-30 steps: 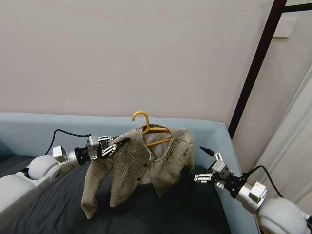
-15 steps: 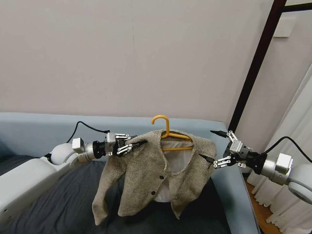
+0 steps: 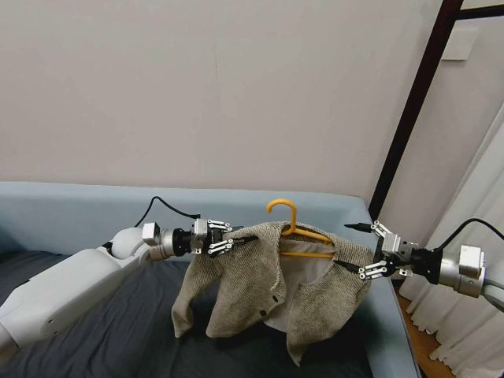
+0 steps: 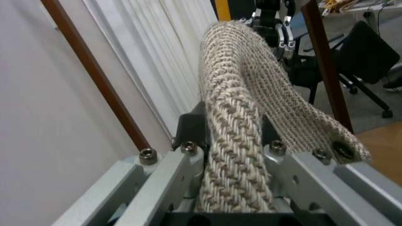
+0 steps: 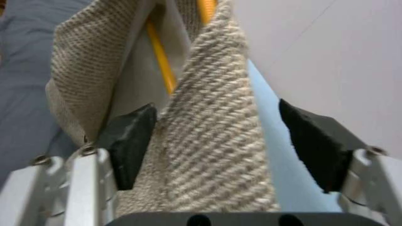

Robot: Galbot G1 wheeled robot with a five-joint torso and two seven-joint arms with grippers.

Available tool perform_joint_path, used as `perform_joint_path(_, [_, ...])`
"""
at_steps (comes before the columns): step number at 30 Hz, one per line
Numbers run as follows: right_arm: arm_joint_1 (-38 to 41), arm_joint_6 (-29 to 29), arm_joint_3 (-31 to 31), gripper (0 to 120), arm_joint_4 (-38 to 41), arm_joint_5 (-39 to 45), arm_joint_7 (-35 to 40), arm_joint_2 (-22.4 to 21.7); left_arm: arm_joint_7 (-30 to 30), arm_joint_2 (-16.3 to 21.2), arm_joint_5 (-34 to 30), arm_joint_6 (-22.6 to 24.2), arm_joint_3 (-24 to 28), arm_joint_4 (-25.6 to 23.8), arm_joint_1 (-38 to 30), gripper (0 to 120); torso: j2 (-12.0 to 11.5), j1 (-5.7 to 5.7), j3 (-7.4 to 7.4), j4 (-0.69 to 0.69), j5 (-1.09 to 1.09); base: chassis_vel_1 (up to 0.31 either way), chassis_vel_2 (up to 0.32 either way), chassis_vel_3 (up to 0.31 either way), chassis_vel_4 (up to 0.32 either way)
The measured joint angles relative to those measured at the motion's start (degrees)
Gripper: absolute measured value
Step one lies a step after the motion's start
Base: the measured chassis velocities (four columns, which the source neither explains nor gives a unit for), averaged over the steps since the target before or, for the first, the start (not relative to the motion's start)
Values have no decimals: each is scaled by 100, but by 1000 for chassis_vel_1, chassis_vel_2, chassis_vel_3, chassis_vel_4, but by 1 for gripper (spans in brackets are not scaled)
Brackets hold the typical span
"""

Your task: Pick up the clothes from the sofa and hang them on the clothes hanger.

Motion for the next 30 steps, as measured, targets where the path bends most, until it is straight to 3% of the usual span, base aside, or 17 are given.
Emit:
perform_joint_path(3, [-41, 39, 2, 57, -11, 44, -59, -8, 24, -54, 0, -12, 60, 50, -49, 11, 0, 0, 0, 0, 0, 0, 0, 0, 0])
perform_joint_path(17, [-189, 92, 6, 11, 41, 492, -317, -17, -12, -82, -5, -54, 112, 41, 24, 11, 0, 0, 0, 0, -1, 0, 0, 0, 0])
perform_joint_path(24, [-212, 99, -14, 10, 75, 538, -260, 59, -226, 10, 45, -55, 59, -21, 81, 12, 0, 0, 0, 0, -2, 0, 0, 0, 0])
perform_joint_path(30, [-254, 122, -52, 10, 59, 522, -92, 148, -851, 115, 203, -76, -47, -87, 162, 34, 0, 0, 0, 0, -3, 0, 0, 0, 0])
